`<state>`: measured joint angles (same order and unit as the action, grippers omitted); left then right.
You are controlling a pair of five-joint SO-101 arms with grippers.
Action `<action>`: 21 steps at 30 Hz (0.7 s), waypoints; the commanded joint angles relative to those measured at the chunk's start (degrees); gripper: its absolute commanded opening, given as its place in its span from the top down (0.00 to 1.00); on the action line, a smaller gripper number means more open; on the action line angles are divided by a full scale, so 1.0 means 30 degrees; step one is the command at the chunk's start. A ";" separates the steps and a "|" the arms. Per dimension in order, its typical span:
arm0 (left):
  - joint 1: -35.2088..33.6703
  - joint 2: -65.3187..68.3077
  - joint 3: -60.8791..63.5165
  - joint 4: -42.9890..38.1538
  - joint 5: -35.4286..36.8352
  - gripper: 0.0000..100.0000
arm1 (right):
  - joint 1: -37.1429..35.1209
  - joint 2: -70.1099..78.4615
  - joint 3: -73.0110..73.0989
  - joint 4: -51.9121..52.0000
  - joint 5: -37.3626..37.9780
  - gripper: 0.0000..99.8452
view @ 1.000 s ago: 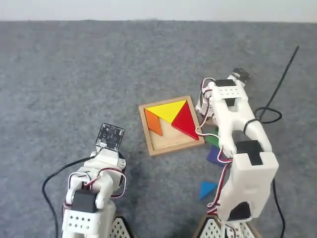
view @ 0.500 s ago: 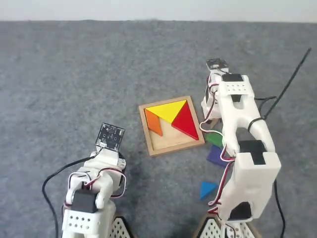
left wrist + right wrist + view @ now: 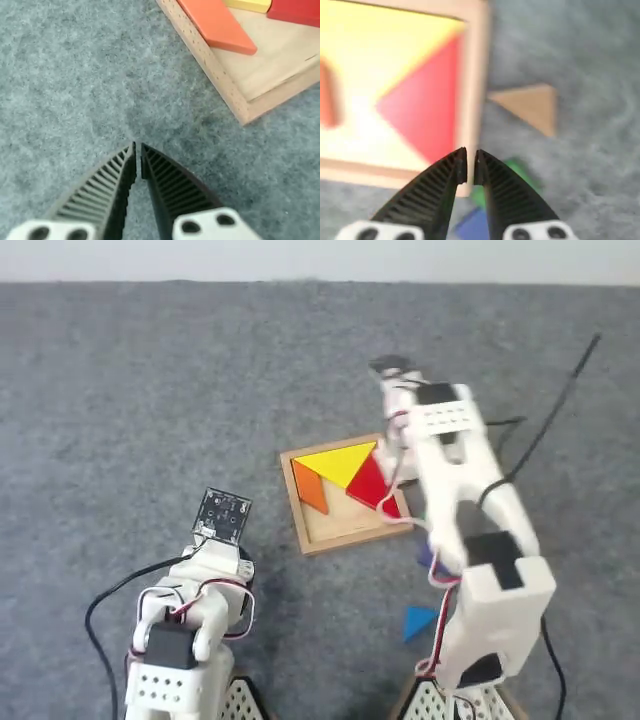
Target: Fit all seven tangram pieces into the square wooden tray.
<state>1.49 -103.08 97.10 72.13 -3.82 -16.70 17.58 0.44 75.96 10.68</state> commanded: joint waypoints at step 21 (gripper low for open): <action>-0.0059 -0.0352 -0.0190 0.0059 -0.0088 0.98 | 0.2447 -0.0601 -0.1729 -0.0103 1.2308 0.72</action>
<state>1.58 -103.08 97.10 72.13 -3.82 -9.76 15.47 -1.58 77.71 44.18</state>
